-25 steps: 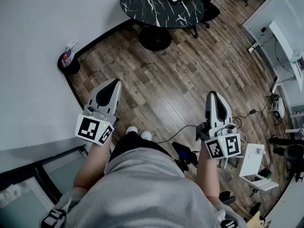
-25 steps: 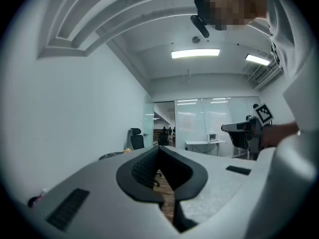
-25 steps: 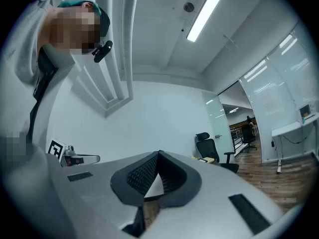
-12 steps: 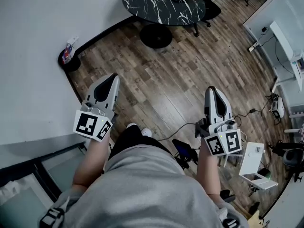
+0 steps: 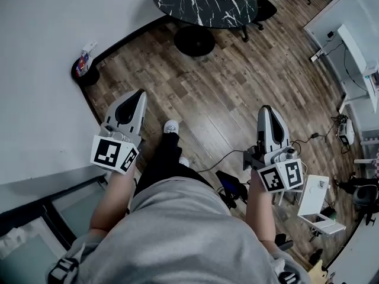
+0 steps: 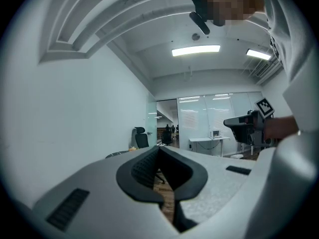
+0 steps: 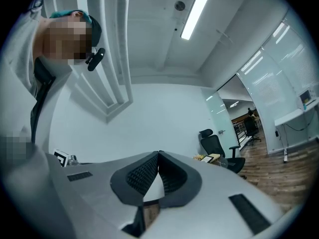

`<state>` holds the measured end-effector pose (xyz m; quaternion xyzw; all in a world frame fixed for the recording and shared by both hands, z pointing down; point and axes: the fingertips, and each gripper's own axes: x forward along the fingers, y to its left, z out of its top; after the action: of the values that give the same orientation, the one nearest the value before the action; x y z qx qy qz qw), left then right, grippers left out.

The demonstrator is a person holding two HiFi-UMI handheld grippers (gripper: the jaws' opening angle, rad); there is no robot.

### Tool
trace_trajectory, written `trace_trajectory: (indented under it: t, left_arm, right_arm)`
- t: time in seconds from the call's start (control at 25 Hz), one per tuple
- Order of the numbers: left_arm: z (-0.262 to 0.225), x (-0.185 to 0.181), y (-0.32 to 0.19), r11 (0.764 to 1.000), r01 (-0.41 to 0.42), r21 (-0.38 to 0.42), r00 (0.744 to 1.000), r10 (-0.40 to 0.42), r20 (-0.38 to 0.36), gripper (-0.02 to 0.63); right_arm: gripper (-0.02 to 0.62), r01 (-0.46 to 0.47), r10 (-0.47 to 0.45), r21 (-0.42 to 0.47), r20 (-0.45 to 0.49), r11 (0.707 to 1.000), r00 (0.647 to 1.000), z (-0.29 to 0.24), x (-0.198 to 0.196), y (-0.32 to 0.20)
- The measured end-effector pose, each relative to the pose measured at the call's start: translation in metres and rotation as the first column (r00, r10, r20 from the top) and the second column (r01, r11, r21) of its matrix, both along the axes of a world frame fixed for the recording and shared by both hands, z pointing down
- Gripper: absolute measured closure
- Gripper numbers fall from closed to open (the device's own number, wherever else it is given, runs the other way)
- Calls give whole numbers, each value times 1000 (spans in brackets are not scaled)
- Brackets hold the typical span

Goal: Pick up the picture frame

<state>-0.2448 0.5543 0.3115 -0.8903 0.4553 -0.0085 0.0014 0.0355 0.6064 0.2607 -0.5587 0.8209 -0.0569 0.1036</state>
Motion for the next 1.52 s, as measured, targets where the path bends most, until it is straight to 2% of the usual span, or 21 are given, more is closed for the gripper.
trace_trajectory:
  t: [0.24, 0.48, 1.52]
  left_arm:
    - [4, 1, -24, 1000, -12, -3, 1000, 12, -7, 600]
    - [2, 16, -70, 999, -45, 4, 999, 45, -16, 600]
    - [-8, 59, -316, 989, -146, 9, 989, 147, -24, 600]
  right_arm:
    - [569, -21, 21, -6, -3, 1000, 1000, 3, 3, -14]
    - [569, -56, 56, -14, -6, 998, 998, 6, 18, -47]
    - [569, -139, 140, -28, 30, 990, 990, 8, 48, -260]
